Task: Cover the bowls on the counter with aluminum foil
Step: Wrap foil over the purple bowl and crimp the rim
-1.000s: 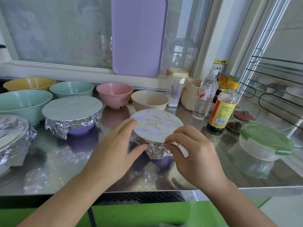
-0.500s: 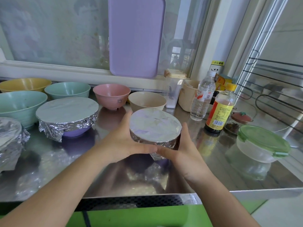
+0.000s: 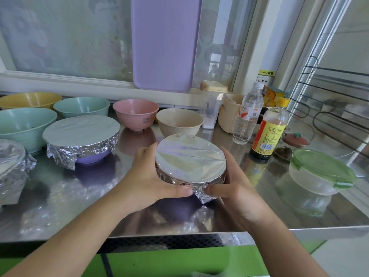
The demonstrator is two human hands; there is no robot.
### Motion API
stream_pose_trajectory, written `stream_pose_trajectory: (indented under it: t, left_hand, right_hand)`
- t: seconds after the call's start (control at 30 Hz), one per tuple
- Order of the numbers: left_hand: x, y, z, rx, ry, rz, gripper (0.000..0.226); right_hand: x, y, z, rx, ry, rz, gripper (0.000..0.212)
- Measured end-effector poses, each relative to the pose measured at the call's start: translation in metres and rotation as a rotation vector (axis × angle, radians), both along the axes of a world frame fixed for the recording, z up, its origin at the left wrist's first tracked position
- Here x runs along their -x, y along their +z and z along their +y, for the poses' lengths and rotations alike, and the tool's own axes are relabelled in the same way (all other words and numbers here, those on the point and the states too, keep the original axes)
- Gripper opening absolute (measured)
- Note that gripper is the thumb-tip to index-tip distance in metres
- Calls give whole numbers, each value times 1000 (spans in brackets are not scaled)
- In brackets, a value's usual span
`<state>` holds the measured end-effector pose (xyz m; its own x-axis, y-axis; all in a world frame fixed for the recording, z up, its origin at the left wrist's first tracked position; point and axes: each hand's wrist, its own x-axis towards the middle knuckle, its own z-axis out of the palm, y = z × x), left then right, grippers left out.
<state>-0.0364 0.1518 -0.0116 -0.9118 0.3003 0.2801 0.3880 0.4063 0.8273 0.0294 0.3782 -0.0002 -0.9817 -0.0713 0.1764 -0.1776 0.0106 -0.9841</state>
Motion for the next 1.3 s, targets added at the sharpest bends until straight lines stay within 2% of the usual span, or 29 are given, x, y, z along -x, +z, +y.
stream_pose_trajectory:
  t: [0.13, 0.27, 0.5, 0.6, 0.73, 0.77, 0.9, 1.07, 1.17, 1.3]
  left_hand:
    - [-12, -1, 5, -83, -28, -57, 110]
    - [-16, -8, 10, -237, -91, -184, 118]
    - [-24, -9, 1, -216, -61, -190, 119]
    - [-23, -3, -9, -195, -122, -233, 132]
    - [-9, 10, -20, -177, -216, -261, 167]
    - [-6, 14, -19, -167, -237, -250, 170]
    - [0, 16, -6, -213, -282, -186, 152]
    - [-3, -3, 5, -312, -220, -161, 130]
    - [-9, -8, 7, -347, -219, -170, 140]
    - [-16, -6, 7, -346, -209, -176, 138]
  right_hand:
    - [0, -6, -4, 93, 11, -17, 94]
    - [2, -16, -19, 147, -142, 11, 96]
    - [-3, -15, -21, -83, -209, 27, 93]
    - [-6, -10, -10, -250, -227, 40, 91]
    - [-20, 1, -12, -418, -380, 24, 79]
    - [-24, 2, -16, -410, -410, 29, 77]
    - [-33, 0, -38, -315, -442, 31, 87]
    - [-27, 1, -47, -166, -465, 44, 67]
    - [-25, -2, -48, -116, -466, 44, 66]
    - [-26, -2, -50, -58, -437, 57, 66]
